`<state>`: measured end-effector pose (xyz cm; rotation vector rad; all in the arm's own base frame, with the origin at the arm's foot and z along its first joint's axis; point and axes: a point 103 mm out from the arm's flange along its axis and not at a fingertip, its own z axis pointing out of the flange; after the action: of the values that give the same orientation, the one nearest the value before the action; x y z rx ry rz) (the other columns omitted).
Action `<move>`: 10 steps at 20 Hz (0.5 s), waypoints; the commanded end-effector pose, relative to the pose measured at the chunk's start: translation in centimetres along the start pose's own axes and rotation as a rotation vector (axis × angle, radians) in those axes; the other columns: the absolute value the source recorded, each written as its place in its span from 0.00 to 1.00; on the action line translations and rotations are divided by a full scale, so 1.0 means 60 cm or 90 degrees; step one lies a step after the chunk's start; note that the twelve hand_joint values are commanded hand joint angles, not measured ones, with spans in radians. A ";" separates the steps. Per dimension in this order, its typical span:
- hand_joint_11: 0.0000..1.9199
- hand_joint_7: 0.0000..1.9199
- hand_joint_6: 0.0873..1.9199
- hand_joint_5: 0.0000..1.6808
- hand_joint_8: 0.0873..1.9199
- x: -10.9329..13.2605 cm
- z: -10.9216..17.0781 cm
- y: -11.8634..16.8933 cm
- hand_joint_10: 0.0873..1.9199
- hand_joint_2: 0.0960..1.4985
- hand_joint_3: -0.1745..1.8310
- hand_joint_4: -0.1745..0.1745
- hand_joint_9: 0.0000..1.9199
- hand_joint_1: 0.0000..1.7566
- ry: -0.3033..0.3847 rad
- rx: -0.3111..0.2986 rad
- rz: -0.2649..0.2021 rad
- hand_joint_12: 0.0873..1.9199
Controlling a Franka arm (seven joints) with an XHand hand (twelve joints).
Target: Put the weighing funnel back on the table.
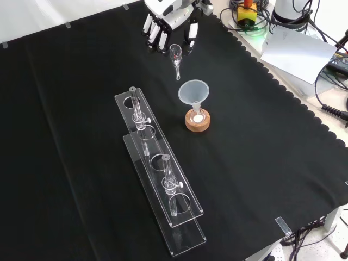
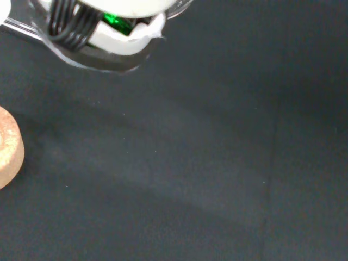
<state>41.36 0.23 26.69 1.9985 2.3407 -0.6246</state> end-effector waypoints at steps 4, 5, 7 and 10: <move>0.42 0.34 0.41 0.71 0.28 -0.020 0.034 0.010 0.12 0.41 0.44 1.00 0.56 0.63 0.067 -0.017 0.018 0.54; 0.42 0.34 0.41 0.71 0.28 -0.026 0.039 0.011 0.12 0.41 0.44 1.00 0.56 0.63 0.076 -0.016 0.020 0.54; 0.42 0.34 0.41 0.71 0.28 -0.039 0.047 0.013 0.12 0.41 0.44 1.00 0.56 0.63 0.092 -0.023 0.025 0.54; 0.43 0.34 0.41 0.71 0.28 -0.051 0.058 0.018 0.12 0.41 0.44 1.00 0.56 0.63 0.119 -0.034 0.029 0.54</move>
<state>41.75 -1.48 25.26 2.1013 2.3407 -0.5112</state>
